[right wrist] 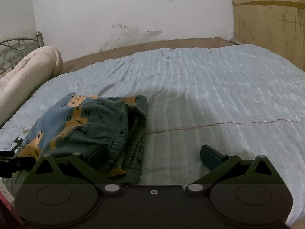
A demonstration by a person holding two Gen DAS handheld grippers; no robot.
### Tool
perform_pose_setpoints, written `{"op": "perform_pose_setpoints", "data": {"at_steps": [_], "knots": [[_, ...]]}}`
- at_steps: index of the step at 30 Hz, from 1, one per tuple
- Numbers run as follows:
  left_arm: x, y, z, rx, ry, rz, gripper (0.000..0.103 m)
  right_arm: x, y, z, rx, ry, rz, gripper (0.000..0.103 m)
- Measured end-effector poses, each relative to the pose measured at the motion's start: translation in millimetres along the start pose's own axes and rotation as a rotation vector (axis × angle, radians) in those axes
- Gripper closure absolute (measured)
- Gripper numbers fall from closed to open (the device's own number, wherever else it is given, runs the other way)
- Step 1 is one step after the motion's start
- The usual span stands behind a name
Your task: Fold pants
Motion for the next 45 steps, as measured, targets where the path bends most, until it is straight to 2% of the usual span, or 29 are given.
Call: {"op": "perform_pose_setpoints", "data": {"at_steps": [45], "knots": [[3.1, 1.7, -0.1, 0.000, 0.012, -0.014, 0.001, -3.1, -2.3, 3.7, 0.004, -0.012, 0.018, 0.001]]}}
Point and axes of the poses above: each gripper's, at about its wrist camera, not at the fingertips, and x roughly the way its jaws point, y to its left, z to its top, the point moved 8 cm from there along x, roughly the way its jaws point, and after that the axes turned 6 degrees about -z, right-handed, at the moved point
